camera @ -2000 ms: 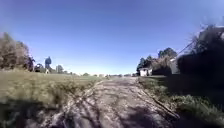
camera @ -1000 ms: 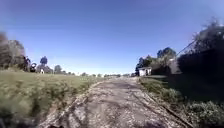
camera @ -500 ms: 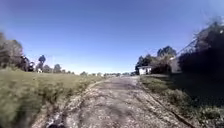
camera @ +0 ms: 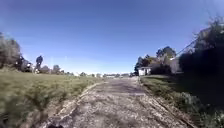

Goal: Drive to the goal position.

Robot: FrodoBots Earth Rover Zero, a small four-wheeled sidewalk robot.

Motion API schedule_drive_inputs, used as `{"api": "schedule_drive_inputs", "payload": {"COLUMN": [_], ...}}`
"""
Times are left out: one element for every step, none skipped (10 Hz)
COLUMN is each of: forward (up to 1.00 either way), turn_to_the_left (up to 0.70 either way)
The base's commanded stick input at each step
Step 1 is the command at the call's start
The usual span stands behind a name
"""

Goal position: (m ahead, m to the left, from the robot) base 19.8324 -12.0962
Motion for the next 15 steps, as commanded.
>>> {"api": "schedule_drive_inputs", "payload": {"forward": [0.50, 0.50, 0.50, 0.50, 0.50, 0.50, 0.50, 0.50, 0.50, 0.50, 0.50, 0.50, 0.50, 0.50, 0.50], "turn_to_the_left": [0.00, 0.00, 0.00, 0.00, 0.00, 0.00, 0.00, 0.00, 0.00, 0.00, 0.00, 0.00, 0.00, 0.00, 0.00]}}
